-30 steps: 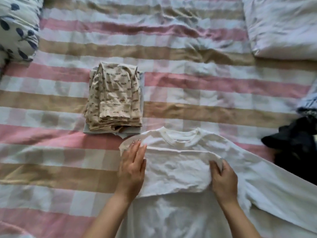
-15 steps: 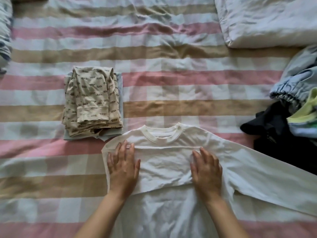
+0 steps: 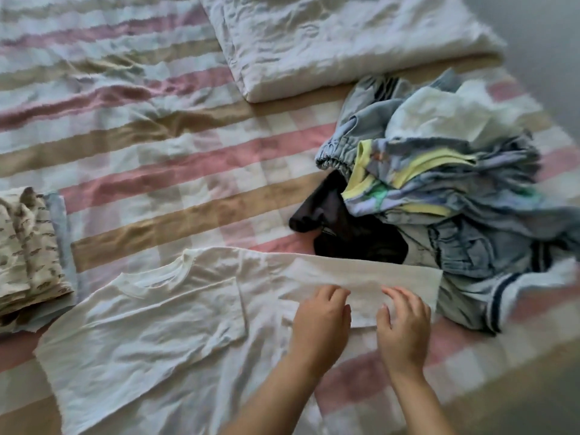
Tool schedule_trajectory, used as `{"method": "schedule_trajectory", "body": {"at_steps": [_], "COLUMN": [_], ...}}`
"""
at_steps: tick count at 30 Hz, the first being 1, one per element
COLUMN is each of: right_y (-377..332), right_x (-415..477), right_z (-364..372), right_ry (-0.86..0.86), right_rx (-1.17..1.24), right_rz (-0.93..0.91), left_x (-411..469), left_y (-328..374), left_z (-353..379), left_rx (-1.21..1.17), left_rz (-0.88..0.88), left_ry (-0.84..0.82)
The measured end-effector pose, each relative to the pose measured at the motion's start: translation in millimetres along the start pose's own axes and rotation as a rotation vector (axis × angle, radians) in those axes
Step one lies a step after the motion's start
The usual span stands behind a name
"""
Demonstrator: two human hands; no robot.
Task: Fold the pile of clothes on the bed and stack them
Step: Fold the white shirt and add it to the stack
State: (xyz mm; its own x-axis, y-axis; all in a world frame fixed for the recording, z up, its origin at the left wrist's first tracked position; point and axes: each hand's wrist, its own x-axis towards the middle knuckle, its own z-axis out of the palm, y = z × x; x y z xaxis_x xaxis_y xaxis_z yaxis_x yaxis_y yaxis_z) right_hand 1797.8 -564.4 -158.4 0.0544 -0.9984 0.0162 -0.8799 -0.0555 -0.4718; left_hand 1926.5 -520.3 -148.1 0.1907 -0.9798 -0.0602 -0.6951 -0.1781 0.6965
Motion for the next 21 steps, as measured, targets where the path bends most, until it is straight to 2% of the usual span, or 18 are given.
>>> {"method": "schedule_trajectory", "body": {"at_steps": [7, 12, 16, 21], "right_y": [75, 95, 87, 38], "right_x": [36, 50, 54, 33], "right_z": [-18, -9, -16, -38], "right_ry": [0.033, -0.059, -0.064, -0.104], "right_rx": [0.023, 0.023, 0.010, 0.361], "right_rz": [0.178, 0.246, 0.264, 0.126], "left_x": [37, 49, 50, 42], "left_y": [45, 52, 60, 73], "left_z": [88, 112, 102, 62], "left_rx": [-0.007, -0.080, -0.337, -0.889], "left_rz": [0.059, -0.068, -0.267, -0.421], "left_ry": [-0.111, -0.096, -0.097, -0.183]}}
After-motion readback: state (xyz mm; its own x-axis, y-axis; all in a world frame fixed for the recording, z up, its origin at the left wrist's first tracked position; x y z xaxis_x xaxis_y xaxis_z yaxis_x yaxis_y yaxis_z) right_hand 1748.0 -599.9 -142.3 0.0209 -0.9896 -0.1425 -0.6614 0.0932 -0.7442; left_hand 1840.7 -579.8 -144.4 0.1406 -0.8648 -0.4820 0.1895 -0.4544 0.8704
